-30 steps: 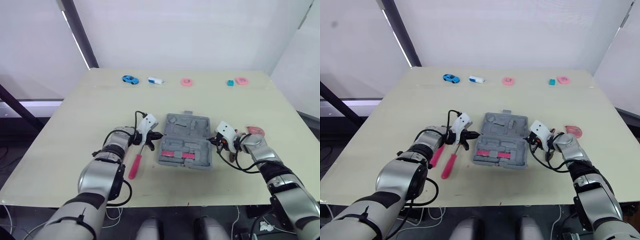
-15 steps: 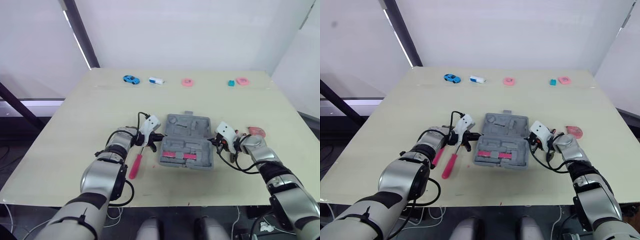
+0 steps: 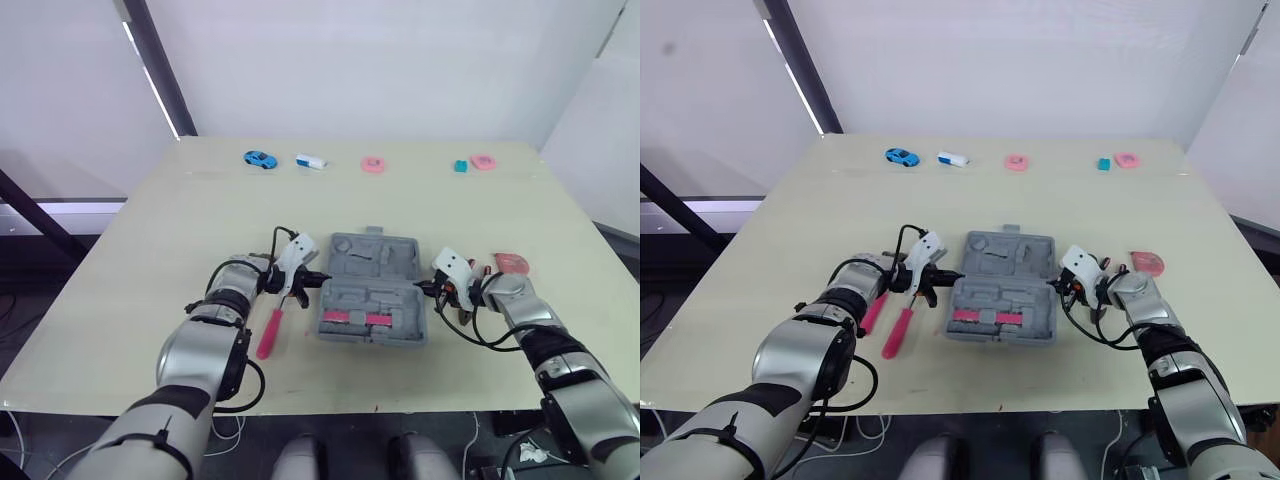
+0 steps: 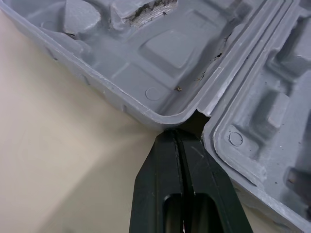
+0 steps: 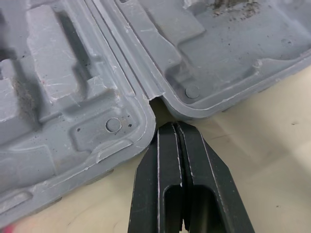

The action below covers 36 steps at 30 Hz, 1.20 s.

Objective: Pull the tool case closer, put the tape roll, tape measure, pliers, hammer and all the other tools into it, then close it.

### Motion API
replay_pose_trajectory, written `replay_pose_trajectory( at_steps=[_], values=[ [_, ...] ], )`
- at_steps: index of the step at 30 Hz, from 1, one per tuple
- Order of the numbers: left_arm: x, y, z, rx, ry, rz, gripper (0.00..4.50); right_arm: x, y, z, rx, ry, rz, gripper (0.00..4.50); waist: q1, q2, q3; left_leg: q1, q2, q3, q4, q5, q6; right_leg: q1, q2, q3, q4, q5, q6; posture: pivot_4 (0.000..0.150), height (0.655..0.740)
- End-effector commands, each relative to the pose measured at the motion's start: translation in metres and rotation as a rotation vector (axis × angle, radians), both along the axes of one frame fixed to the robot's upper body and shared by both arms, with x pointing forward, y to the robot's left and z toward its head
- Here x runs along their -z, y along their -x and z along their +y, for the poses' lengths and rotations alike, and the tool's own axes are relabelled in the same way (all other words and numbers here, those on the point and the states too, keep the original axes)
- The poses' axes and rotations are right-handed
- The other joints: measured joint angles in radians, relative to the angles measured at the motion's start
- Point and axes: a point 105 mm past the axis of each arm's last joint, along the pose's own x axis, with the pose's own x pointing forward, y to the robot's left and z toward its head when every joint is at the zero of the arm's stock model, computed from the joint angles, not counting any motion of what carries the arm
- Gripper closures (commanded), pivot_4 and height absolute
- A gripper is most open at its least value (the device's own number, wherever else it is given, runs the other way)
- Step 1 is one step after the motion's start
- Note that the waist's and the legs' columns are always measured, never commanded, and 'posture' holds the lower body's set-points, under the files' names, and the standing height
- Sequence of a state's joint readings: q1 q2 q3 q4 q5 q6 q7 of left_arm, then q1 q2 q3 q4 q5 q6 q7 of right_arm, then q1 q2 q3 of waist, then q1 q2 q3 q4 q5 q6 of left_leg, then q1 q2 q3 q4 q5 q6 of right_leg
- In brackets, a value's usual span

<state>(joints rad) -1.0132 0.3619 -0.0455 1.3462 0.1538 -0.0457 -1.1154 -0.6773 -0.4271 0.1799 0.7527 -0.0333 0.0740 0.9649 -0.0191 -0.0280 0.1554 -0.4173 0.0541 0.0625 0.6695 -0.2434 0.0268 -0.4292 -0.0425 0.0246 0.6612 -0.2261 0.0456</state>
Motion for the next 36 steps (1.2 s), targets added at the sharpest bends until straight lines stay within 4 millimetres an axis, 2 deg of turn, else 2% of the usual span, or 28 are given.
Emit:
replay_pose_trajectory(
  at_steps=[1,14,26,36],
  values=[
    [0.002,0.006,-0.006,0.056,0.009,0.018,4.44,-0.012,0.005,0.010,-0.070,-0.037,-0.030,4.50,0.001,0.000,0.000,0.000,0.000,0.000,0.000,0.000,0.000,0.000,0.000,0.000,0.000,0.000,0.000,0.150,0.7395],
    [0.009,0.022,-0.001,0.152,0.026,0.071,4.44,-0.011,0.022,0.005,-0.110,-0.055,-0.008,4.50,0.001,0.000,0.000,0.000,0.000,0.000,0.000,0.000,0.000,0.000,0.000,0.000,0.001,0.000,0.000,0.150,0.7395],
    [0.005,0.034,0.002,0.240,0.071,0.061,4.44,-0.007,0.037,0.013,-0.153,-0.072,0.025,4.50,0.001,0.000,0.000,0.000,0.000,0.000,0.000,0.000,0.000,0.000,0.000,0.000,0.001,0.000,0.000,0.150,0.7395],
    [0.012,0.044,0.006,0.266,0.074,0.069,4.44,-0.005,0.048,0.013,-0.145,-0.083,0.049,4.50,0.002,0.000,0.000,0.000,0.000,-0.001,0.001,0.000,0.000,0.000,0.000,0.000,0.001,0.000,0.000,0.150,0.7395]
  ],
)
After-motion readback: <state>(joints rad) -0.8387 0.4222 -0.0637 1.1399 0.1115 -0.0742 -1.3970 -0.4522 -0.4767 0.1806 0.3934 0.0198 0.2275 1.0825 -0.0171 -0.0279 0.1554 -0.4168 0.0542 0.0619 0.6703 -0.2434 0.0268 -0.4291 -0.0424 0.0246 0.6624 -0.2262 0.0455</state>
